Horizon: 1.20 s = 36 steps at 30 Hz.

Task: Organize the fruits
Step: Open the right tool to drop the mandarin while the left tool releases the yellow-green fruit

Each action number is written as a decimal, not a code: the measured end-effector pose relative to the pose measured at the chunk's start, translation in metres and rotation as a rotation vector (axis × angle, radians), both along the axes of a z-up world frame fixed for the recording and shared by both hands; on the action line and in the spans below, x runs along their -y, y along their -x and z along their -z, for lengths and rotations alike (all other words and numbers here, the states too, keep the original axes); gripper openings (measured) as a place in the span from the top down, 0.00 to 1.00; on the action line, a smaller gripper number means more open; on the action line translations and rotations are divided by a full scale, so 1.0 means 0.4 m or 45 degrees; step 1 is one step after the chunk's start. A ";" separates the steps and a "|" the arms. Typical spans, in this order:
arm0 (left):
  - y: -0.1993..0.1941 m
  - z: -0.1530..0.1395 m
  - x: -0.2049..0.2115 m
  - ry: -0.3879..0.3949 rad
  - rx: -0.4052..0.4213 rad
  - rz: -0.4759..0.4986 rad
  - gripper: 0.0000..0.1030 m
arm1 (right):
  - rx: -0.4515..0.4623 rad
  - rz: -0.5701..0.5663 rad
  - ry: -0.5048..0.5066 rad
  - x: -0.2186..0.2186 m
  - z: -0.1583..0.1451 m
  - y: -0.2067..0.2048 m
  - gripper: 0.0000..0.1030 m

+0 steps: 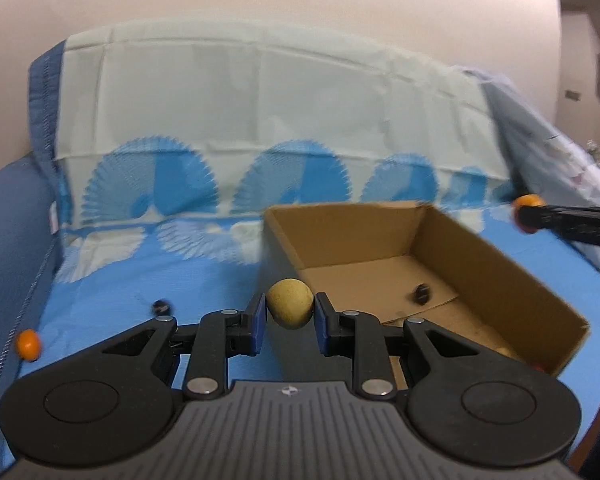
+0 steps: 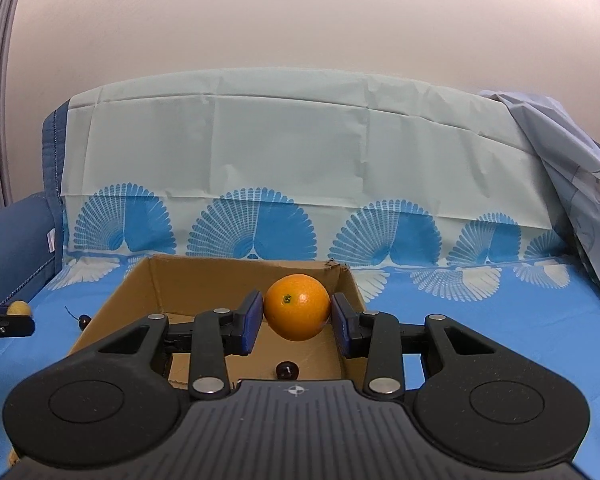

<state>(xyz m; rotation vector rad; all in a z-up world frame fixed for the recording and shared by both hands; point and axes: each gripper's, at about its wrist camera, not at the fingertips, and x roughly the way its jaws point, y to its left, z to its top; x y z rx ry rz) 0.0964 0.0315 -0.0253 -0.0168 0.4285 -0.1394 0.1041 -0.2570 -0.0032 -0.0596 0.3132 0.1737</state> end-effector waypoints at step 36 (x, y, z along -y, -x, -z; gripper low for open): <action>-0.058 0.053 0.207 -0.020 0.038 0.288 0.45 | -0.057 -0.026 0.174 -0.064 0.040 -0.038 0.49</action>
